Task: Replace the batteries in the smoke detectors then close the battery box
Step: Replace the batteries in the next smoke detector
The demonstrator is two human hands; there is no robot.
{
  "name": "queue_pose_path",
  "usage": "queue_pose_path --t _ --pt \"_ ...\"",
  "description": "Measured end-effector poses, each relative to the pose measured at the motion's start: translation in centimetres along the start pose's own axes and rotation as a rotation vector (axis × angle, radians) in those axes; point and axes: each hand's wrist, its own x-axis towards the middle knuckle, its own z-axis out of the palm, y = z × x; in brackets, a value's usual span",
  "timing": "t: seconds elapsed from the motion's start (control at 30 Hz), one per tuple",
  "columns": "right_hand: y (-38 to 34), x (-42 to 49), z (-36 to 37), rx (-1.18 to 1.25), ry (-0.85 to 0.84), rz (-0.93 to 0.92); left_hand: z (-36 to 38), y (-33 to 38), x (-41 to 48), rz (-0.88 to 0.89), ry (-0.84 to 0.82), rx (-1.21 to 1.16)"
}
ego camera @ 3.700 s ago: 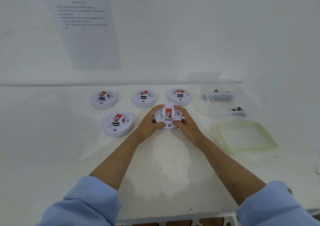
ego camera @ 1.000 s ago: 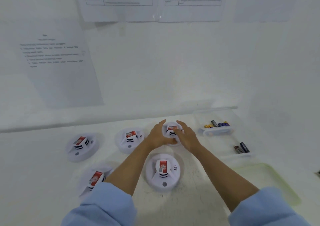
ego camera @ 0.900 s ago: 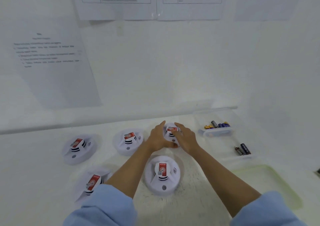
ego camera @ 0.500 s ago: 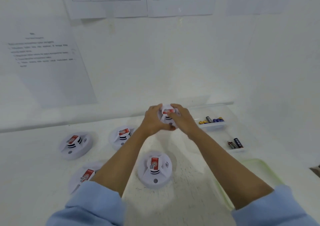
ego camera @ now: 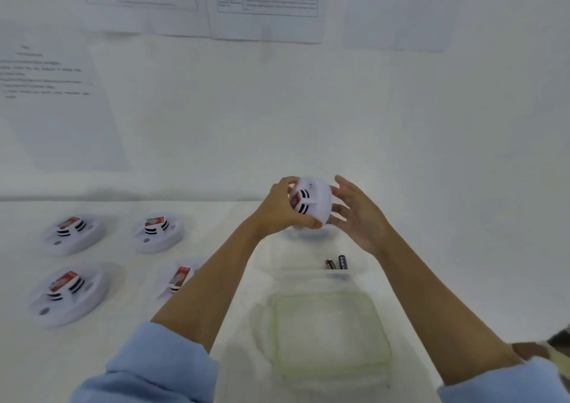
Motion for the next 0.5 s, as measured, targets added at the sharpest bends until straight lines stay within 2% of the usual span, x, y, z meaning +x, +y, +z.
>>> queue_pose_path --t 0.07,0.17,0.27,0.37,0.5 --pt "0.4 0.1 -1.8 -0.1 -0.034 0.116 1.6 -0.2 -0.2 0.024 0.026 -0.169" --pt "1.2 -0.1 -2.8 -0.173 -0.2 0.285 3.6 -1.3 -0.4 0.053 0.039 -0.288" --pt "1.3 0.0 -3.1 -0.091 -0.263 0.207 4.6 -2.0 -0.9 0.098 0.046 -0.254" --pt "1.5 0.3 -3.1 -0.164 -0.143 0.131 4.8 -2.5 -1.4 0.139 0.083 -0.208" --pt "1.7 0.2 -2.3 -0.278 -0.105 0.046 4.7 -2.7 -1.9 0.178 0.135 -0.117"
